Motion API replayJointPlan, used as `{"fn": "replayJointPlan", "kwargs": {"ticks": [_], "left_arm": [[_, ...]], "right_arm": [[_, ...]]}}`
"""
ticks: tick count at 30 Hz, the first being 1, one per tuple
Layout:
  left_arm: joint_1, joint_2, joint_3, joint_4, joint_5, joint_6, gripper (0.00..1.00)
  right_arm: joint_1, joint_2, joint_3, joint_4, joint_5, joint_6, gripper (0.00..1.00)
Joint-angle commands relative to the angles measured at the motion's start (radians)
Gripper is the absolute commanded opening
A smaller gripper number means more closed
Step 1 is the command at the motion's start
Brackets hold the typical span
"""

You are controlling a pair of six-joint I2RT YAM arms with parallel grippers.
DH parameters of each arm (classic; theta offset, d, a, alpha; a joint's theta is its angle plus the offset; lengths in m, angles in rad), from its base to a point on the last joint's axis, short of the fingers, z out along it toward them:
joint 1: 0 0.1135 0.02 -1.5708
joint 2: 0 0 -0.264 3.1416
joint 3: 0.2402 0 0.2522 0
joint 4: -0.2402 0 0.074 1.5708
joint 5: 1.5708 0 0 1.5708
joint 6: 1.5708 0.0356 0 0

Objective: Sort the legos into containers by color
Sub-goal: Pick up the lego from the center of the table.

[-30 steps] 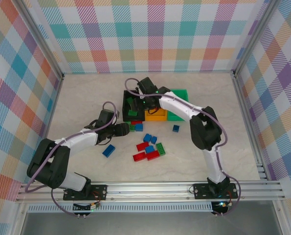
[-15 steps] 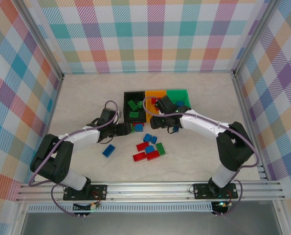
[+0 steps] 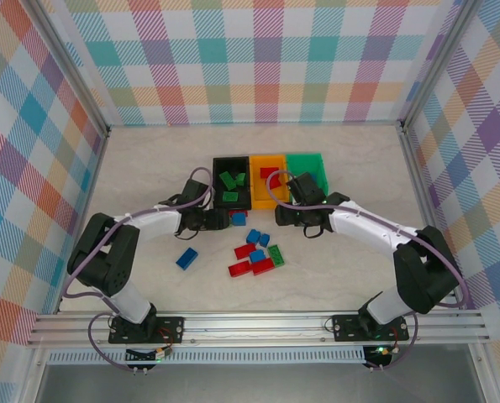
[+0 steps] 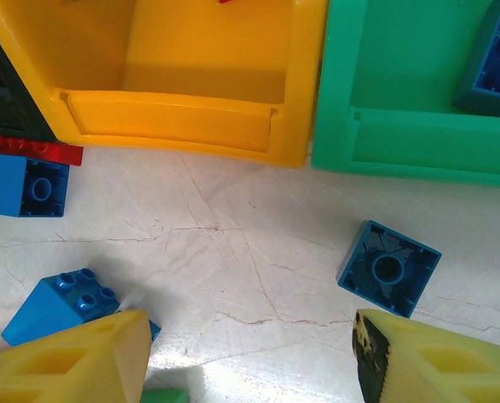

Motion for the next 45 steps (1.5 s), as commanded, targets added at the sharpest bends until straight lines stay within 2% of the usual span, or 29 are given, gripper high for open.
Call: {"fn": "replayJointPlan", "kwargs": {"ticks": [1, 12, 17, 20, 26, 32, 36, 40, 45], "left_arm": [[-0.020, 0.024, 0.035, -0.063, -0.031, 0.033, 0.73], [-0.064, 0.077, 0.072, -0.067, 0.039, 0.069, 0.73], [-0.087, -0.005, 0.021, -0.013, 0.022, 0.073, 0.70], [-0.088, -0.036, -0.003, 0.024, 0.079, 0.092, 0.68], [-0.102, 0.038, 0.047, 0.004, 0.174, 0.121, 0.69], [-0.111, 0.049, 0.065, -0.044, 0.086, 0.127, 0.73], [-0.117, 0.045, 0.060, -0.051, 0.059, 0.126, 0.78], [-0.136, 0.050, 0.066, -0.056, 0.046, 0.136, 0.79], [-0.173, 0.089, 0.108, -0.110, -0.042, 0.149, 0.79]], "right_arm": [[-0.002, -0.025, -0.024, 0.037, 0.004, 0.023, 0.66], [-0.004, -0.029, -0.032, 0.038, 0.007, 0.032, 0.66], [-0.003, -0.028, -0.033, 0.038, 0.014, 0.035, 0.67], [-0.003, -0.023, -0.034, 0.048, 0.013, 0.035, 0.67], [-0.004, 0.001, -0.016, 0.058, -0.003, 0.038, 0.68], [-0.004, 0.009, -0.014, 0.062, -0.008, 0.042, 0.68], [-0.004, 0.019, -0.021, 0.068, -0.012, 0.049, 0.68], [-0.003, 0.022, -0.033, 0.082, -0.014, 0.053, 0.68], [-0.004, 0.022, -0.033, 0.086, -0.018, 0.055, 0.69]]}}
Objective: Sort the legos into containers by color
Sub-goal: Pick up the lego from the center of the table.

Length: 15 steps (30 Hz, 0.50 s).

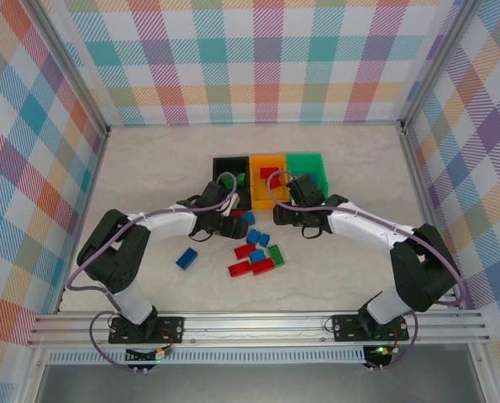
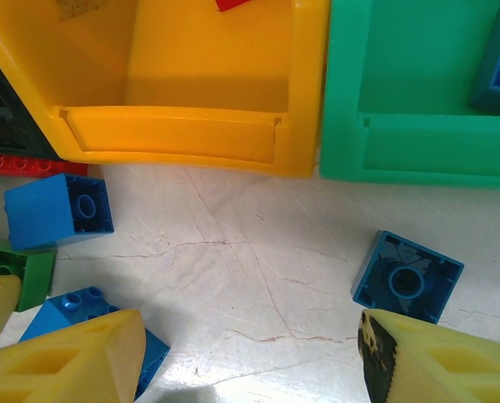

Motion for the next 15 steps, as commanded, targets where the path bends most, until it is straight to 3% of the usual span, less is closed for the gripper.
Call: {"fn": "replayJointPlan", "kwargs": {"ticks": [1, 5, 10, 13, 15], "left_arm": [[-0.029, 0.046, 0.042, -0.095, -0.095, 0.025, 0.79], [-0.037, 0.079, 0.072, -0.142, -0.159, 0.021, 0.78], [-0.037, 0.086, 0.076, -0.144, -0.160, 0.016, 0.76], [-0.037, 0.084, 0.075, -0.133, -0.137, 0.014, 0.71], [-0.037, 0.082, 0.073, -0.128, -0.127, 0.013, 0.62]], "right_arm": [[-0.003, 0.007, -0.007, 0.021, -0.006, 0.013, 0.69], [-0.003, 0.003, -0.007, 0.019, -0.008, 0.013, 0.69], [-0.004, 0.003, -0.011, 0.023, -0.007, 0.015, 0.69], [-0.004, 0.003, -0.016, 0.025, -0.006, 0.015, 0.69], [-0.004, 0.005, -0.017, 0.025, -0.006, 0.017, 0.69]]}}
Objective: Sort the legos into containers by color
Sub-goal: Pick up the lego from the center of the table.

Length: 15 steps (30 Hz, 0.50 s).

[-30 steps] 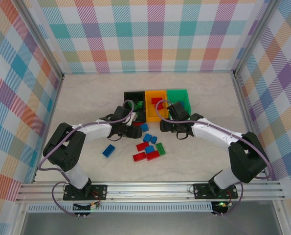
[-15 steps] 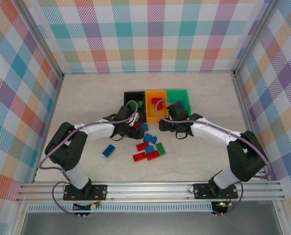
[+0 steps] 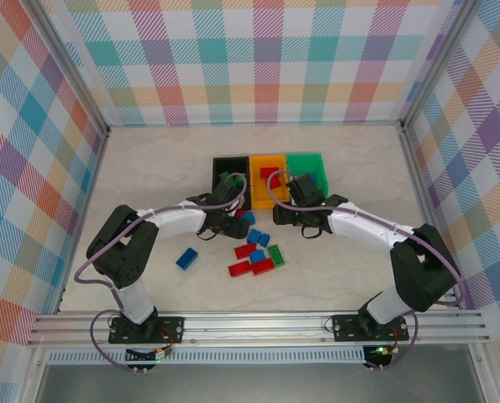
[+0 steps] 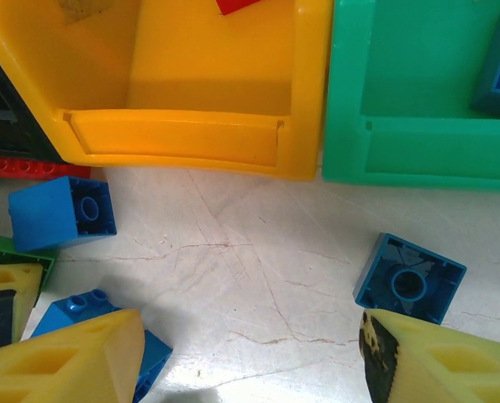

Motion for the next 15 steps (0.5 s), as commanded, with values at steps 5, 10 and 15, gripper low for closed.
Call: {"fn": "replayJointPlan", "kwargs": {"ticks": [5, 10, 15], "left_arm": [[-0.001, 0.016, -0.006, -0.038, -0.001, 0.009, 0.44], [-0.001, -0.009, -0.025, -0.024, -0.010, 0.004, 0.25], [-0.001, -0.039, -0.046, -0.004, -0.018, -0.002, 0.08]], "right_arm": [[-0.004, -0.005, -0.021, 0.024, -0.006, 0.019, 0.69], [-0.004, -0.009, -0.024, 0.023, -0.008, 0.019, 0.69], [-0.003, -0.014, -0.030, 0.022, -0.012, 0.022, 0.70]]}}
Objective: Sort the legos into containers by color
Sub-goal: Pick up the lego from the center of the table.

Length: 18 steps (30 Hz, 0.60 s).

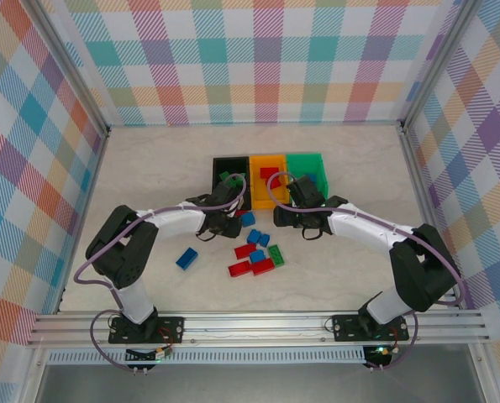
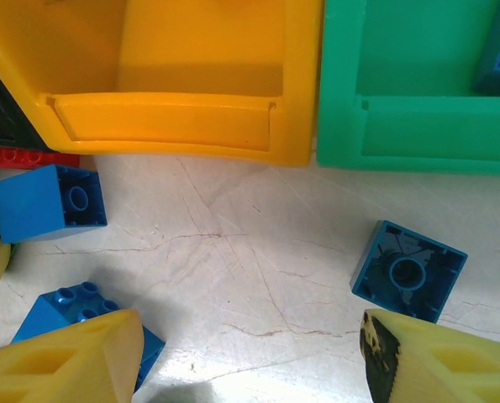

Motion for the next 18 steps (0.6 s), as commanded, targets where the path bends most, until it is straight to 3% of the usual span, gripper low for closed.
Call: {"fn": "replayJointPlan", "kwargs": {"ticks": [1, 12, 18], "left_arm": [[-0.001, -0.034, -0.030, -0.008, -0.015, -0.006, 0.04], [0.001, -0.120, -0.014, -0.006, -0.027, -0.045, 0.00], [0.008, -0.116, 0.121, -0.129, -0.165, -0.043, 0.00]], "right_arm": [[-0.004, -0.015, -0.015, 0.024, -0.007, 0.014, 0.70], [-0.004, -0.057, -0.027, 0.005, 0.013, 0.012, 0.70], [-0.005, -0.102, -0.053, -0.005, 0.031, 0.001, 0.70]]}}
